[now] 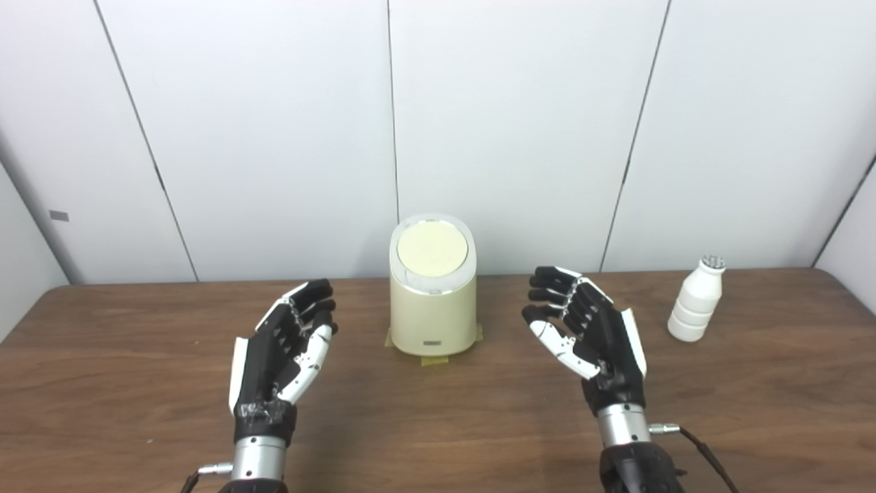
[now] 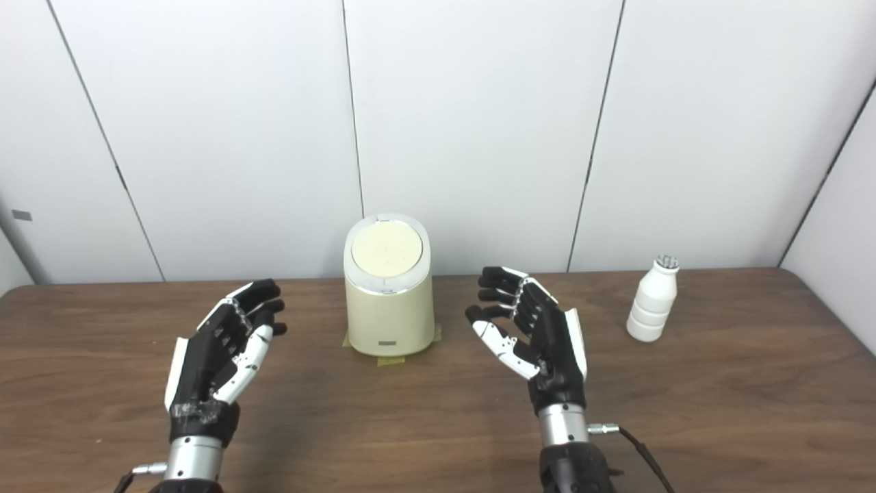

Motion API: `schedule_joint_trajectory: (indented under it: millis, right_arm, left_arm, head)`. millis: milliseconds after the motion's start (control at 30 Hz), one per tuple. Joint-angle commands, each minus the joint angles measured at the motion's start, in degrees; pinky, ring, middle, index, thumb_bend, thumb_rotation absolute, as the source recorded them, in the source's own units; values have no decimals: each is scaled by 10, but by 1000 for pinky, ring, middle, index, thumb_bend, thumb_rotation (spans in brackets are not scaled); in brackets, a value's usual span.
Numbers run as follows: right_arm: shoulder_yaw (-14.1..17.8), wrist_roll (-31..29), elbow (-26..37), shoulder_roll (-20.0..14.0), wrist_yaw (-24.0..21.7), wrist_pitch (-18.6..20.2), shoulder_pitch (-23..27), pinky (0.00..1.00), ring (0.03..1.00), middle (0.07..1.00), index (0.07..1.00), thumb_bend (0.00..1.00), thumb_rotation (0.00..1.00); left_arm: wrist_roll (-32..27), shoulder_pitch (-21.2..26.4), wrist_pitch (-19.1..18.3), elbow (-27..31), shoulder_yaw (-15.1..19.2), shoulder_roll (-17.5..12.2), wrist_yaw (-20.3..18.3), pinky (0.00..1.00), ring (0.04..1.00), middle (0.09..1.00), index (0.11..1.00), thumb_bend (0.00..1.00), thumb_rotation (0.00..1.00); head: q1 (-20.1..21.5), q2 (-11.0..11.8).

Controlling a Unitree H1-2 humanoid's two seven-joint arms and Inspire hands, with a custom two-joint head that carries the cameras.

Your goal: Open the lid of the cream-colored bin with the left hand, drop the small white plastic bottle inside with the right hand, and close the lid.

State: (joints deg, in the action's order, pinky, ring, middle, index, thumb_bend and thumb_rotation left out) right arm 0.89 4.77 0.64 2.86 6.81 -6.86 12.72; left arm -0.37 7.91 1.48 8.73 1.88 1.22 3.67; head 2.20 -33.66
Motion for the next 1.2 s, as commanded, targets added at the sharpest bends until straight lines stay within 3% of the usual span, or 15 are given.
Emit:
schedule_joint_trajectory:
  millis: [0,567,700,867,1000,1167]
  right_arm:
    - [1,-3,23,1,0,-10,18,569,658,676,654,299,202]
    - [-1,1,17,2,1,-13,21,567,660,678,655,287,195]
    - [0,-1,17,1,-1,-8,22,564,657,675,648,290,197]
    - [-1,-5,19,0,-5,-2,19,577,667,682,650,306,220]
    - [-2,0,18,1,-2,-4,18,573,659,673,645,307,225]
    - [-3,0,17,2,-2,-8,17,571,659,673,643,298,210]
  left_arm:
    - [2,13,15,14,-2,-2,-4,662,763,778,755,273,225]
    - [-8,21,12,12,2,-3,-6,661,767,784,763,282,217]
    - [13,39,-27,29,4,-1,10,707,807,807,781,350,296]
    - [90,67,-102,58,-9,-7,24,833,875,885,870,525,586]
    - [161,114,-177,70,-29,-18,25,891,935,938,917,673,662]
    - [177,174,-246,57,-40,-22,8,876,969,992,979,723,648]
  head:
    - [1,-1]
    - [5,3]
    - [6,5]
    - [4,4]
    - [6,3]
    - [8,3]
